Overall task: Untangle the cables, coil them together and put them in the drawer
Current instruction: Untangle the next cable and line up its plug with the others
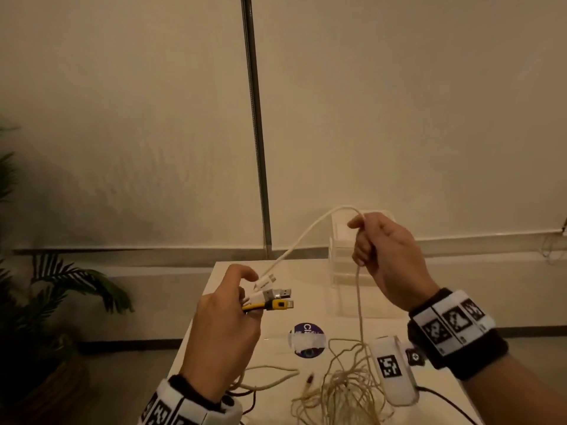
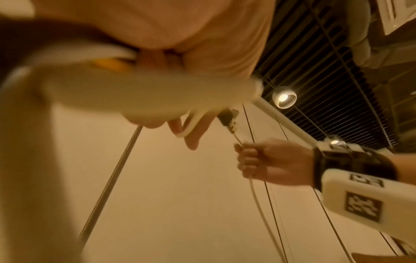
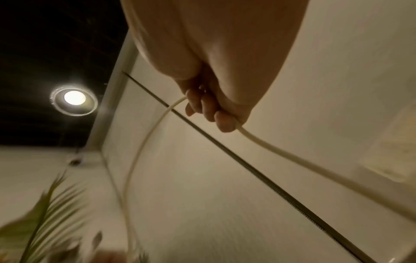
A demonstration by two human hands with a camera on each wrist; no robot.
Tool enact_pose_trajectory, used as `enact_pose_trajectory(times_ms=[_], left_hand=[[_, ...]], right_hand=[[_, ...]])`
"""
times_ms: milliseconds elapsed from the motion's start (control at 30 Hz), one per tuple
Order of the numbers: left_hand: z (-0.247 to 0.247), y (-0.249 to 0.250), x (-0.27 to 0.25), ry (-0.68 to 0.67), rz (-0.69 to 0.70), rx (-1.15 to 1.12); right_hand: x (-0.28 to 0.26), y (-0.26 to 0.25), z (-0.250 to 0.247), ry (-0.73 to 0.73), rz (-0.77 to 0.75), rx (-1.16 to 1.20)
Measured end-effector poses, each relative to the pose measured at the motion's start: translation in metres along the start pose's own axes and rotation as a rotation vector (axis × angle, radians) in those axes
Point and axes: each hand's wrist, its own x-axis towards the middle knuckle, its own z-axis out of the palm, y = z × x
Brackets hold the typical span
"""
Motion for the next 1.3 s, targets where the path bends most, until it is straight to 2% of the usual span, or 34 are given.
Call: enact_pose_trajectory(times_ms=[100,200,300,367,500,567,667,733,800,833,900,967,1100,1200,1267,1300], left_hand=[[0.001,0.003,-0.004,-0.030,-0.021,-0.090],[-0.002,0.001,0.003,-0.010,-0.018,-0.117],[-0.006,0.002,0.011,0.022,-0.003,-0.160],[-0.009,0.004,0.011,0.035,-0.004,-0.264],[-0.017,-0.002,0.005,0.144,0.090,-0.524],[-0.025,-0.008,0.008,0.205,0.063,-0.678],[-0.036,-0.015,0.009,0.237,0.096,-0.605],[-0.046,-0.011,0.009,0.190,0.194,-0.549],[-0.049,-0.004,0.013,0.122,0.264,-0.567],[-0.047,-0.001,0.018,0.064,0.247,-0.585],[-0.039,0.008,0.031,-0.047,0.205,-0.551],[-0.032,0.022,0.041,-0.097,0.275,-0.449],[-0.031,0.036,0.054,0.033,0.405,-0.535],[-0.032,0.037,0.053,0.175,0.506,-0.365],[-0.042,0.027,0.055,0.302,0.488,-0.276],[-0.051,0.018,0.061,0.396,0.427,-0.281]], right_hand=[[0.014,-0.017,0.009,-0.020,-0.140,-0.207],[0.036,-0.045,0.012,-0.010,-0.256,-0.223],[0.044,-0.065,0.026,-0.140,-0.325,-0.380],[0.039,-0.064,0.033,-0.191,-0.321,-0.408],[0.027,-0.042,0.033,-0.237,-0.251,-0.454],[0.024,-0.037,0.029,-0.229,-0.236,-0.477],[0.018,-0.036,0.022,-0.268,-0.244,-0.522],[0.013,-0.034,0.025,-0.349,-0.246,-0.632],[0.011,-0.032,0.033,-0.324,-0.258,-0.632],[0.010,-0.033,0.037,-0.319,-0.263,-0.605],[0.005,-0.040,0.052,-0.397,-0.269,-0.548],[-0.002,-0.048,0.067,-0.439,-0.277,-0.493],[-0.015,-0.048,0.080,-0.466,-0.286,-0.405],[-0.025,-0.040,0.076,-0.443,-0.268,-0.353],[-0.037,-0.012,0.057,-0.467,-0.236,-0.470],[-0.046,0.008,0.044,-0.490,-0.184,-0.529]])
